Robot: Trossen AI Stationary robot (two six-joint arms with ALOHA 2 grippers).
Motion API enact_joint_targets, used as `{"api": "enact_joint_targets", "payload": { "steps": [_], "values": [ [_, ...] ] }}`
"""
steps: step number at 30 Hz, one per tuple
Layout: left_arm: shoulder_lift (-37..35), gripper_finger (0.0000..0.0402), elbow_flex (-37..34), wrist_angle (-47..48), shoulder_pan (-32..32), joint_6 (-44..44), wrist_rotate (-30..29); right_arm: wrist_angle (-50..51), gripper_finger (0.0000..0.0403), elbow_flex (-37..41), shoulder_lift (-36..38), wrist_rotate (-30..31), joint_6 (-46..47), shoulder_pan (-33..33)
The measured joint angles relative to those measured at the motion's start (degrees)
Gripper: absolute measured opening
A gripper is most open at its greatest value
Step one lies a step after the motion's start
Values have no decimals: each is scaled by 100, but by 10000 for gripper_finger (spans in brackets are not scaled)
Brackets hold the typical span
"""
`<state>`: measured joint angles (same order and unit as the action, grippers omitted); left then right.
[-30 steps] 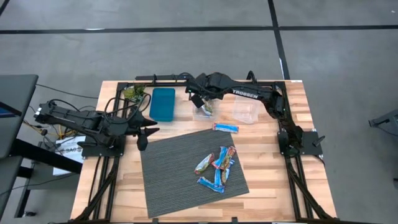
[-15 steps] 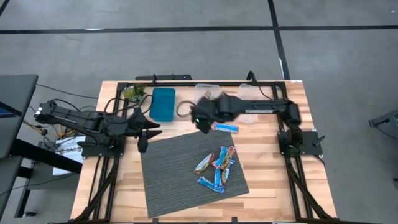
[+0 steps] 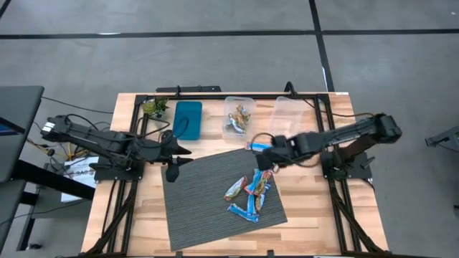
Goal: Pick and place Granola Bars by type
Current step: Put the red granola bar into the right transparent bin
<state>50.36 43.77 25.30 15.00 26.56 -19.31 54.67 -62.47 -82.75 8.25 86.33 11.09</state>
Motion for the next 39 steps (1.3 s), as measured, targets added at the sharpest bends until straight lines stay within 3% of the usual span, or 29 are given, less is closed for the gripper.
{"api": "enact_joint_targets", "payload": {
  "steps": [3,9,16,21,31,39],
  "values": [
    [35,135,0,-66,0,11,2,32,193,206,-19,-15,612,176],
    [34,135,-2,-102,0,9,15,-47,199,215,-704,-422,722,156],
    [41,135,-2,-323,2,-690,879,-1428,197,211,-1482,-793,498,-72],
    [43,135,-4,-317,2,-759,1009,-1631,187,200,-1825,-1116,564,-166],
    [41,135,-4,-295,0,-752,1011,-1580,175,216,-1380,-941,666,-157],
    [41,135,-4,-291,1,-821,1012,-967,178,211,-1118,-901,1095,-55]
  ]
}}
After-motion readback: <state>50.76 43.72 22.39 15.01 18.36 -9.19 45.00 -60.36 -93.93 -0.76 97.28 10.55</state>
